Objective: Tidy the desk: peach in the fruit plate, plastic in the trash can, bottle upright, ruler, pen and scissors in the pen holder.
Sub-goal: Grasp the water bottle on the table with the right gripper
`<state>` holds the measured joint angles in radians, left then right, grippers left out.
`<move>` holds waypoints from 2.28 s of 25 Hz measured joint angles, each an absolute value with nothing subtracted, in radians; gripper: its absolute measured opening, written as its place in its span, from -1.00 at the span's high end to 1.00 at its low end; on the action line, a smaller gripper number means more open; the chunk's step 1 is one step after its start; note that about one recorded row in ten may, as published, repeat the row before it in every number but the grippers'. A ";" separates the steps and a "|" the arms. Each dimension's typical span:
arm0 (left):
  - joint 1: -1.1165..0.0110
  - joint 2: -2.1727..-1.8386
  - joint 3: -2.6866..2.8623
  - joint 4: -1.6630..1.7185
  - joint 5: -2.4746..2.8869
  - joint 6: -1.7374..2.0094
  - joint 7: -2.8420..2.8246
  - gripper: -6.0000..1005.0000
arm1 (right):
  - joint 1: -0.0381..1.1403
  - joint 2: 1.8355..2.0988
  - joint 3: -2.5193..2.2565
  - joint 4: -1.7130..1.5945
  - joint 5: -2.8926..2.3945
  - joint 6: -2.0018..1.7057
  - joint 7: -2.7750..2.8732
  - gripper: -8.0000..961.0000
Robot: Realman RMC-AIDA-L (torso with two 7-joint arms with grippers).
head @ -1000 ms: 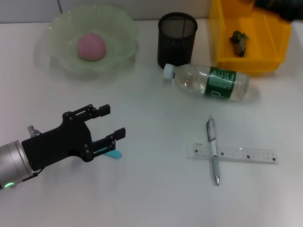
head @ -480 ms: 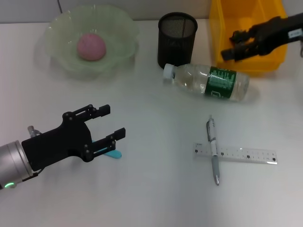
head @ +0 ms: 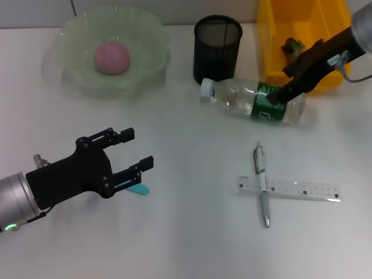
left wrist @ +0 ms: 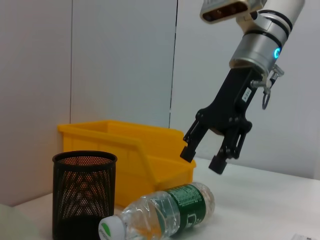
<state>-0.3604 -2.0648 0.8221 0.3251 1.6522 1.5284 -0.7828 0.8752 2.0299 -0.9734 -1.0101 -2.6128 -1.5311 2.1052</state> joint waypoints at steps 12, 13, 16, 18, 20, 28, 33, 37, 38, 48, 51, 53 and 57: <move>-0.358 -2.066 0.819 0.325 1.652 1.528 -0.784 -0.38 | 0.866 2.079 -1.113 -1.000 -2.726 -1.387 2.133 -0.72; -0.358 -2.066 0.819 0.325 1.652 1.528 -0.784 -0.38 | 0.866 2.079 -1.113 -1.000 -2.726 -1.387 2.133 -0.72; -0.357 -2.067 0.819 0.325 1.652 1.526 -0.784 -0.38 | 0.866 2.080 -1.133 -0.987 -2.727 -1.366 2.133 -0.72; -0.356 -2.068 0.819 0.325 1.652 1.526 -0.784 -0.38 | 0.863 2.080 -1.152 -0.983 -2.727 -1.352 2.135 -0.72; -0.356 -2.068 0.819 0.325 1.652 1.526 -0.784 -0.38 | 0.859 2.081 -1.171 -0.977 -2.726 -1.336 2.135 -0.72; -0.358 -2.068 0.813 0.325 1.652 1.526 -0.785 -0.38 | 0.858 2.082 -1.184 -0.968 -2.725 -1.324 2.135 -0.72; -0.359 -2.068 0.812 0.325 1.652 1.526 -0.785 -0.38 | 0.856 2.082 -1.184 -0.964 -2.726 -1.317 2.133 -0.72; -0.360 -2.068 0.811 0.325 1.652 1.528 -0.785 -0.38 | 0.855 2.082 -1.193 -0.960 -2.735 -1.298 2.133 -0.72; -0.360 -2.068 0.811 0.325 1.652 1.528 -0.785 -0.38 | 0.855 2.082 -1.193 -0.960 -2.735 -1.298 2.133 -0.72; -0.360 -2.066 0.811 0.325 1.652 1.531 -0.785 -0.38 | 0.852 2.082 -1.232 -0.960 -2.736 -1.306 2.138 -0.72; -0.360 -2.066 0.811 0.325 1.652 1.532 -0.785 -0.38 | 0.852 2.083 -1.236 -0.960 -2.736 -1.317 2.142 -0.72; -0.360 -2.066 0.811 0.327 1.651 1.533 -0.785 -0.38 | 0.853 2.083 -1.237 -0.964 -2.735 -1.334 2.143 -0.72; -0.358 -2.065 0.811 0.331 1.651 1.535 -0.785 -0.38 | 0.854 2.083 -1.237 -0.973 -2.732 -1.370 2.152 -0.72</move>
